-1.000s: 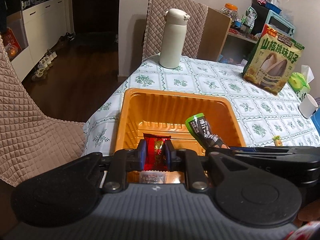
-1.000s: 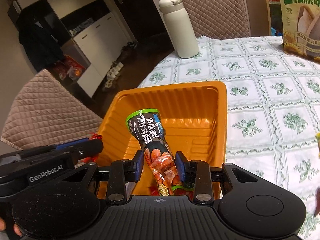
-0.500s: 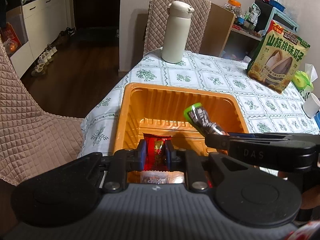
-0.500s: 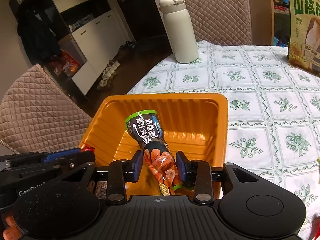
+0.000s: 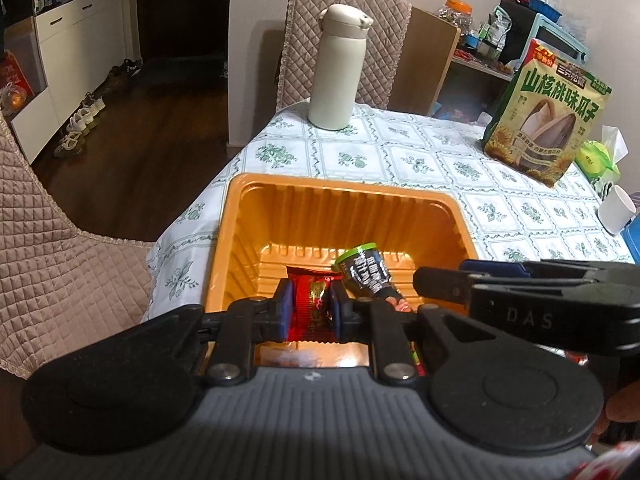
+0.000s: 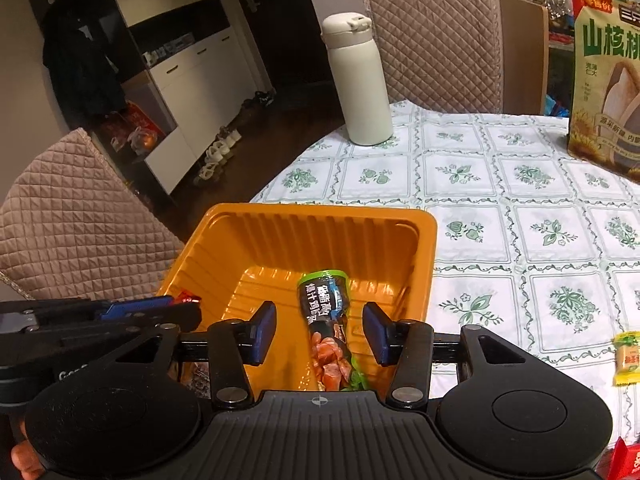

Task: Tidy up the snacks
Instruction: 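Lower both tools into the tray and open them to release the snacks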

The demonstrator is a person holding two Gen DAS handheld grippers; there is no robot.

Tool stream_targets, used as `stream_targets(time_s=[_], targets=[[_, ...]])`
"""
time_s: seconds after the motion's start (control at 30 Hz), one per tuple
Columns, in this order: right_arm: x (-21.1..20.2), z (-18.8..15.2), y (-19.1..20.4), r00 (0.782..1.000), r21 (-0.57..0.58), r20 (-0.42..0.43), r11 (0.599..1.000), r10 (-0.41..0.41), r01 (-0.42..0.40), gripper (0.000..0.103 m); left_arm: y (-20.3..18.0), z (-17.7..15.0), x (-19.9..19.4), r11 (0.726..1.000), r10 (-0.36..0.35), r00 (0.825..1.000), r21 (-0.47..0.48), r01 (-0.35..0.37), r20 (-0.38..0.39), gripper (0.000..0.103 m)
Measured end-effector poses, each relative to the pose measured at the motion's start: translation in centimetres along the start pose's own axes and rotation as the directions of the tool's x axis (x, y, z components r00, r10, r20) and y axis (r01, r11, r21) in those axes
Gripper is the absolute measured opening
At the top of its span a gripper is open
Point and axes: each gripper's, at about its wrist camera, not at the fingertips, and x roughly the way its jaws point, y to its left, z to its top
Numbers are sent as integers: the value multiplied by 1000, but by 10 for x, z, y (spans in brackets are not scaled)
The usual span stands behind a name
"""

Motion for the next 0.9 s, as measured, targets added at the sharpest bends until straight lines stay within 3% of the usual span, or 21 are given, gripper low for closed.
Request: stream_targets(time_s=[0.37,0.9], targets=[[-23,-10,2,1000,-38,11,999,15,-15,49,2,-6,-12,1000,6,1000,-16,-5,19,27],[-84,-48,14,998,-75,29,996,60,-58,60,-4,-47,-82,998,-8,1000,-69,9,23,34]])
